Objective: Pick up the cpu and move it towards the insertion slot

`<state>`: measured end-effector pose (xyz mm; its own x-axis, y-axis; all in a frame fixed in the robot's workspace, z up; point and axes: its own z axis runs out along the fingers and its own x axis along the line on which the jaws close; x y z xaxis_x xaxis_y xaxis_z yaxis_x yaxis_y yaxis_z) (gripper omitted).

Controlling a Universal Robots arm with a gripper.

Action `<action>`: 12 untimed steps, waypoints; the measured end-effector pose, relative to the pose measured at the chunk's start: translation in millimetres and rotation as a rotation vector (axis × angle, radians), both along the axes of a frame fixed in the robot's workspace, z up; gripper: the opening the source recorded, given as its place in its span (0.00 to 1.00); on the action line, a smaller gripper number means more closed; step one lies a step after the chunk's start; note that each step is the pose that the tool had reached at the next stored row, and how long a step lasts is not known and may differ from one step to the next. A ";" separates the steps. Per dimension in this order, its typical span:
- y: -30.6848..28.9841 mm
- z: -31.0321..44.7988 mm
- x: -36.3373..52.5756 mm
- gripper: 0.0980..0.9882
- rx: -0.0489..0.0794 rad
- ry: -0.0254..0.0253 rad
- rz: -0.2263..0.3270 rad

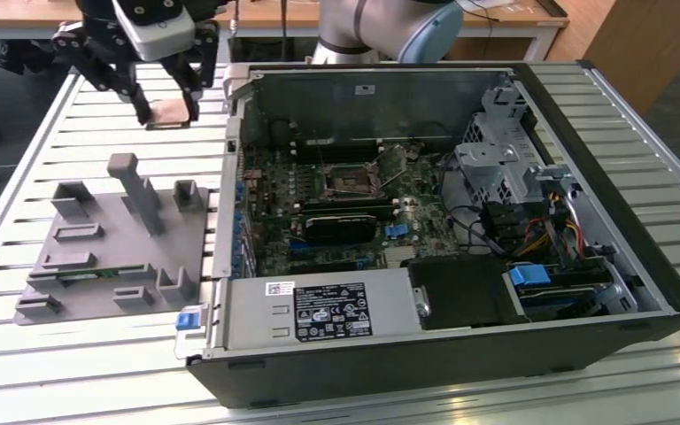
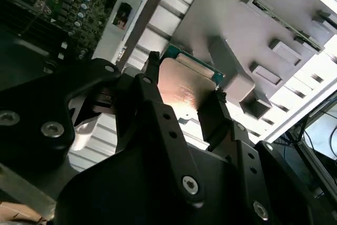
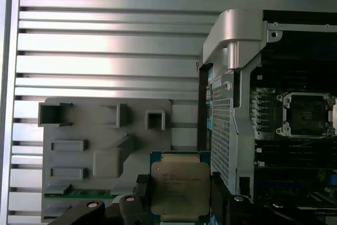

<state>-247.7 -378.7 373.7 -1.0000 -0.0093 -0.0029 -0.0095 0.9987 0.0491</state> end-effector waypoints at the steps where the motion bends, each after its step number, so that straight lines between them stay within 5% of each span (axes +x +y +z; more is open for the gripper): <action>1: 0.1 -0.1 4.3 0.50 0.000 0.0000 0.000; 12: 2.0 -1.3 50.9 0.50 0.000 -0.0001 0.000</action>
